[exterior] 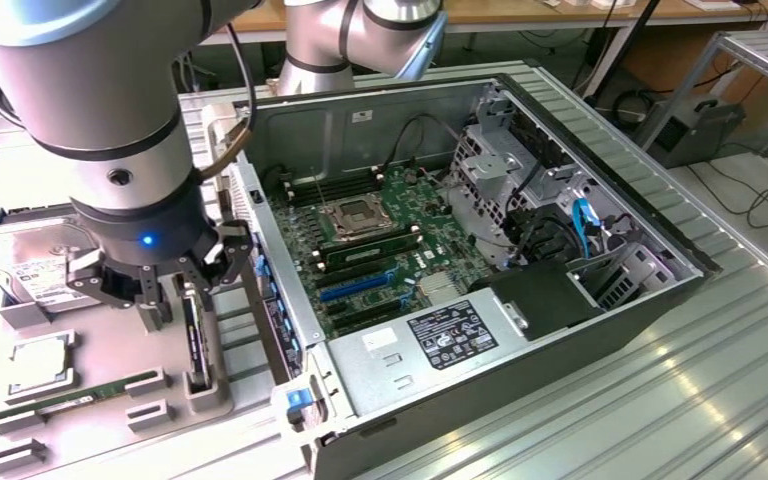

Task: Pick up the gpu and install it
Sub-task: 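Pick up the gpu and move the gpu toward the slot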

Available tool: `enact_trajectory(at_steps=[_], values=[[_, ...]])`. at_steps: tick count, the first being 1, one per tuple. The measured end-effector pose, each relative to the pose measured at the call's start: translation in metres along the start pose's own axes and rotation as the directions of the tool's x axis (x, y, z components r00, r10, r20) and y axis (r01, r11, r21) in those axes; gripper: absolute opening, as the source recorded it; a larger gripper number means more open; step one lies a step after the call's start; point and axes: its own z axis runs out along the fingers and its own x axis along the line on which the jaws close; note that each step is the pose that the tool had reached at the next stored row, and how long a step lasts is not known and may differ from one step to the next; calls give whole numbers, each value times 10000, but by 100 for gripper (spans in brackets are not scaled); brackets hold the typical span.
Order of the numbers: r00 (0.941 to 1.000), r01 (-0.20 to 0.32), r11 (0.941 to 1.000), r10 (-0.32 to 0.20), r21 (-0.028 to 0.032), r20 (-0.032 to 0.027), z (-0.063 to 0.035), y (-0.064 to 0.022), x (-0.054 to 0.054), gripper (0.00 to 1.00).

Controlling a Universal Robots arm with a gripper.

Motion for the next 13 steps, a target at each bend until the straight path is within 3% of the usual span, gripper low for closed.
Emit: enact_trajectory(at_steps=[13], values=[[10000,34,10000,-34,-2,0,149,83,6,42]])
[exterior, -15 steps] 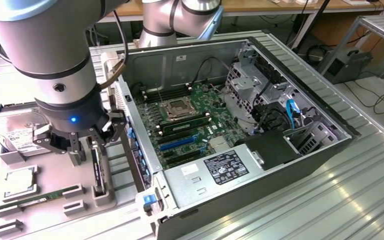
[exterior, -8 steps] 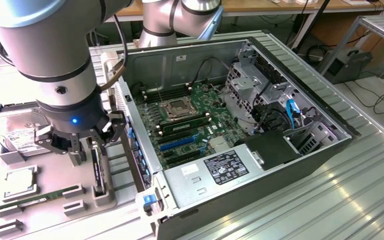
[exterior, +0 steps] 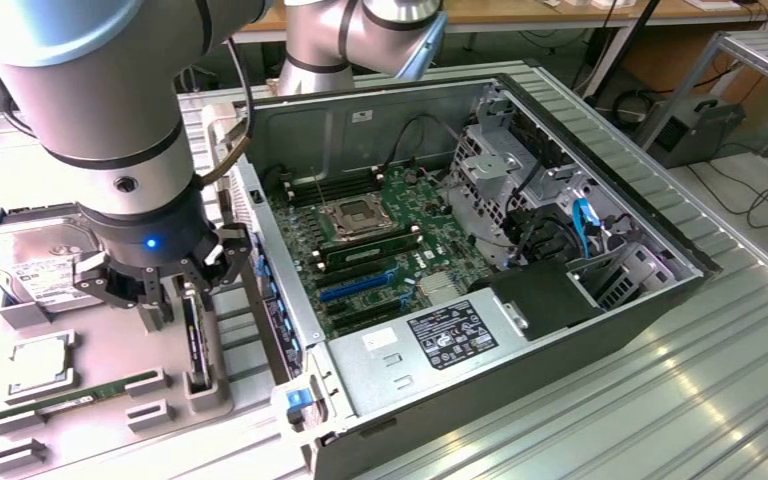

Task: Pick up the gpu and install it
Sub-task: 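Pick up the gpu and move the gpu toward the slot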

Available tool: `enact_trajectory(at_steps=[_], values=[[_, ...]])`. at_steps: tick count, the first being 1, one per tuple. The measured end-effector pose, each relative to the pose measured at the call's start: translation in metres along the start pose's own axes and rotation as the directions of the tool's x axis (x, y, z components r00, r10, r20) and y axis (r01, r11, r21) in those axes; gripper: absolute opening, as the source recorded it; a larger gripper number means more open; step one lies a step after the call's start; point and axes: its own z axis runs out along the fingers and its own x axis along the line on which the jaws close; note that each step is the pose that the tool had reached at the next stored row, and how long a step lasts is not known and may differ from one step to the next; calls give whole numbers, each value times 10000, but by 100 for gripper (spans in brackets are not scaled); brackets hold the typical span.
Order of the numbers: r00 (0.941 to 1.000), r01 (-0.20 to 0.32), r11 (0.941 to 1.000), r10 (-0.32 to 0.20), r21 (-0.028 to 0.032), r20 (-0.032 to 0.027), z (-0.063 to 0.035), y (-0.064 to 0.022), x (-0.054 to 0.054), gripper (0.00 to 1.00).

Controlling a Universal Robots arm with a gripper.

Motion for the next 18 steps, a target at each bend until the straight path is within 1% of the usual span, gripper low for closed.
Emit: enact_trajectory(at_steps=[7,8,10,18], values=[[10000,0,10000,0,0,0,89,19,3,42],[10000,0,10000,0,0,-1,118,25,4,42],[10000,0,10000,0,0,-1,146,30,5,42],[10000,0,10000,0,1,-1,215,60,8,42]])
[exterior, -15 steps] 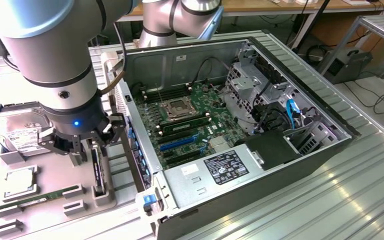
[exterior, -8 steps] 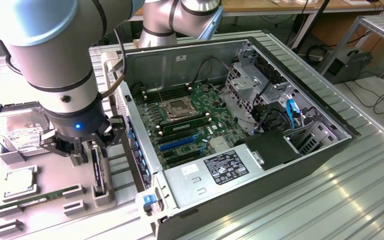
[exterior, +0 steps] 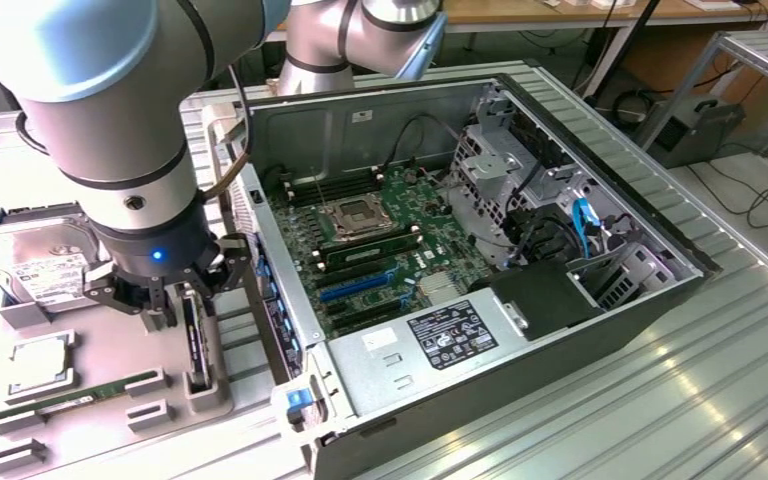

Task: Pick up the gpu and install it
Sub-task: 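Pick up the gpu and move the gpu toward the slot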

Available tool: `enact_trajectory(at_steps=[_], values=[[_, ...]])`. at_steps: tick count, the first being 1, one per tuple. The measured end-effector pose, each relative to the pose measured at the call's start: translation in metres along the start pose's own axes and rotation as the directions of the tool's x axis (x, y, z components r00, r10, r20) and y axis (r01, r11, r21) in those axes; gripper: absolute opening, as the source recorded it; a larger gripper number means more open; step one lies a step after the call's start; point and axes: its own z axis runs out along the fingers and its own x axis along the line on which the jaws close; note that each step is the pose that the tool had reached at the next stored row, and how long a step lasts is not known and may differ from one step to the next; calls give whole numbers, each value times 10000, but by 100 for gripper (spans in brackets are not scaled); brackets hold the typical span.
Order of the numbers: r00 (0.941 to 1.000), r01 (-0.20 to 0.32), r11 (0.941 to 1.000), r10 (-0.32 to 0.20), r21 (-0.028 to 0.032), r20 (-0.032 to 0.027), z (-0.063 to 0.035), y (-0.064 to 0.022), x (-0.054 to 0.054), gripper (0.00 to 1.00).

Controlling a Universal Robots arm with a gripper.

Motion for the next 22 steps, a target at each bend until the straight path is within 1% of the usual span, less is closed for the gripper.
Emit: enact_trajectory(at_steps=[8,14,15,16,17,18,22], values=[[10000,1,10000,-1,-1,1,85,16,2,42],[10000,0,10000,0,-1,0,87,17,3,42],[10000,0,10000,0,-1,0,87,16,3,41],[10000,0,10000,0,1,-1,86,16,3,34],[10000,0,10000,0,1,-1,86,16,3,34],[10000,0,10000,0,0,0,86,16,3,29],[10000,0,10000,0,0,0,87,16,3,29]])
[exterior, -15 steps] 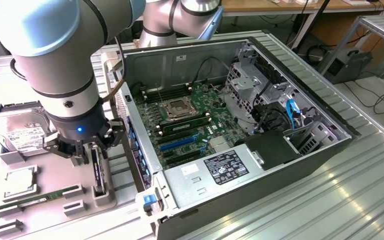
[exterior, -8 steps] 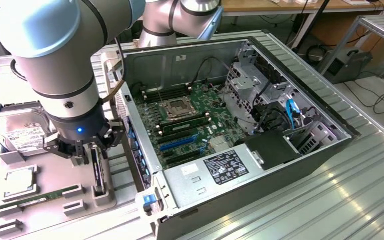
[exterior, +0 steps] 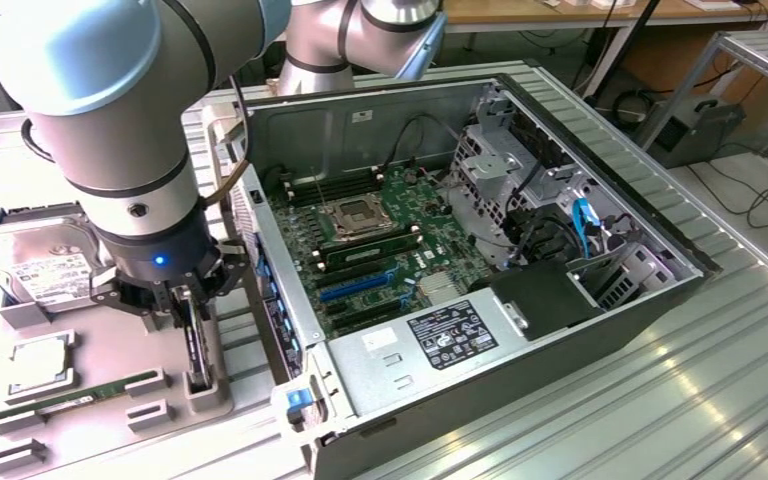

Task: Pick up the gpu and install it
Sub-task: 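Pick up the gpu and move the gpu toward the slot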

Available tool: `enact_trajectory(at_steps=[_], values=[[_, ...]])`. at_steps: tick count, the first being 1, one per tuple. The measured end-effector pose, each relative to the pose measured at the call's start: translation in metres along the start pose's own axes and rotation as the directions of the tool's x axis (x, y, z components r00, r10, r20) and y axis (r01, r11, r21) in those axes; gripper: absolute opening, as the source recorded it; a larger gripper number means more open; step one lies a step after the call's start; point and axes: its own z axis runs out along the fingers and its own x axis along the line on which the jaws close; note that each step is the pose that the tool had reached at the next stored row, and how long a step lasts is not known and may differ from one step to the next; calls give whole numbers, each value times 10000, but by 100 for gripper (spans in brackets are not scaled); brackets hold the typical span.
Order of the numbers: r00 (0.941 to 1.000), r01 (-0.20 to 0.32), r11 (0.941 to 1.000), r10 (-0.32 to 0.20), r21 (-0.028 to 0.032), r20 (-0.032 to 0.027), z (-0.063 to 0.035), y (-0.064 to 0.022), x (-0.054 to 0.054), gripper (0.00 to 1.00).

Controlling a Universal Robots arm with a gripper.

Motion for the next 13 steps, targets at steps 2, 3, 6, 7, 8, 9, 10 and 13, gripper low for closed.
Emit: enact_trajectory(at_steps=[2,3,6,7,8,9,10,13], values=[[10000,0,10000,0,-1,0,0,0,0,29],[10000,0,10000,0,0,1,0,0,0,29],[10000,0,10000,0,-3,3,1,0,0,31],[10000,1,10000,-1,-2,2,1,0,0,31],[10000,1,10000,-1,-2,2,1,0,0,31],[10000,0,10000,0,-2,2,1,0,0,37],[10000,0,10000,0,-2,1,1,0,0,37],[10000,0,10000,0,1,-1,-19,1,0,37]])
